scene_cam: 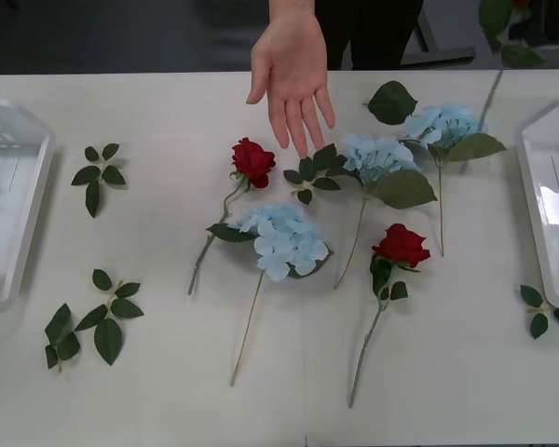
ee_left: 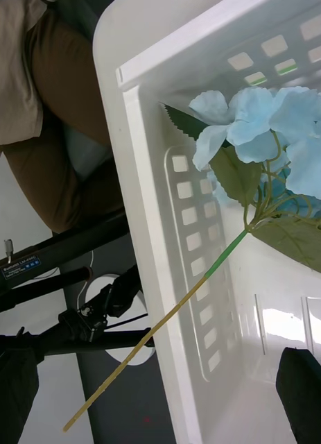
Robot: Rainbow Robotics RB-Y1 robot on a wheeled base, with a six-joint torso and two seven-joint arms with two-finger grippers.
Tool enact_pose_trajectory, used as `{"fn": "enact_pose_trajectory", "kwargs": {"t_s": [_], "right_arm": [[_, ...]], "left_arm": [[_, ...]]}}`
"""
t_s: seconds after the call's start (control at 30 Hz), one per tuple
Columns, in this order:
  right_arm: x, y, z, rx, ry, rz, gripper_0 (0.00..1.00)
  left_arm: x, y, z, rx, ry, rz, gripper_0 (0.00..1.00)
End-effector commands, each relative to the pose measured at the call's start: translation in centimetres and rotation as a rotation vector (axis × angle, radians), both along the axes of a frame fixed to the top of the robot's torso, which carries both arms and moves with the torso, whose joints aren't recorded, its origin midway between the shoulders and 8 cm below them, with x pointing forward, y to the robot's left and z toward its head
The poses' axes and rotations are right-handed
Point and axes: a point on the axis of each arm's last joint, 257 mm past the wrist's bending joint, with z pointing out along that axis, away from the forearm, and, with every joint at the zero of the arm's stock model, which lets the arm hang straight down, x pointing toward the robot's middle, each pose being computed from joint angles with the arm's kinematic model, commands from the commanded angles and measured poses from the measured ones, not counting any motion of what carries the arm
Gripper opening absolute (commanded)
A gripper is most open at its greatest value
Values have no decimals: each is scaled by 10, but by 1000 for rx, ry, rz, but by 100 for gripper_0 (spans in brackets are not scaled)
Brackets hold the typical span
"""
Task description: Place the red flowers into the right box and the blue flowers into the left box. If a person shows an open palm, hand one flower to the person first, then continue sorting.
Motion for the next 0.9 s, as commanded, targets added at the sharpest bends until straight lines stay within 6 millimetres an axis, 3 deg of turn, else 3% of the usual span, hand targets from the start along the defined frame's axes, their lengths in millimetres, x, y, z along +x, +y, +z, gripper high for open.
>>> {"fn": "enact_pose_trajectory", "kwargs": {"t_s": [0.03, 0.07, 0.23, 0.37, 0.67, 0.9], "right_arm": [[9, 52, 78, 95, -240, 132, 0], [9, 65, 101, 132, -315, 161, 0], [-1, 106, 176, 201, -532, 249, 0], [-24, 141, 215, 213, -671, 348, 0], [-78, 231, 250, 197, -913, 572, 0], [-93, 258, 267, 199, -1024, 587, 0]], "left_arm": [[18, -12, 21, -10, -58, -19, 100], [18, -12, 21, -10, -58, -19, 100], [18, -12, 21, -10, -58, -19, 100], [18, -12, 21, -10, -58, -19, 100], [18, -12, 21, -10, -58, -19, 100], [18, -12, 21, -10, -58, -19, 100]]}}
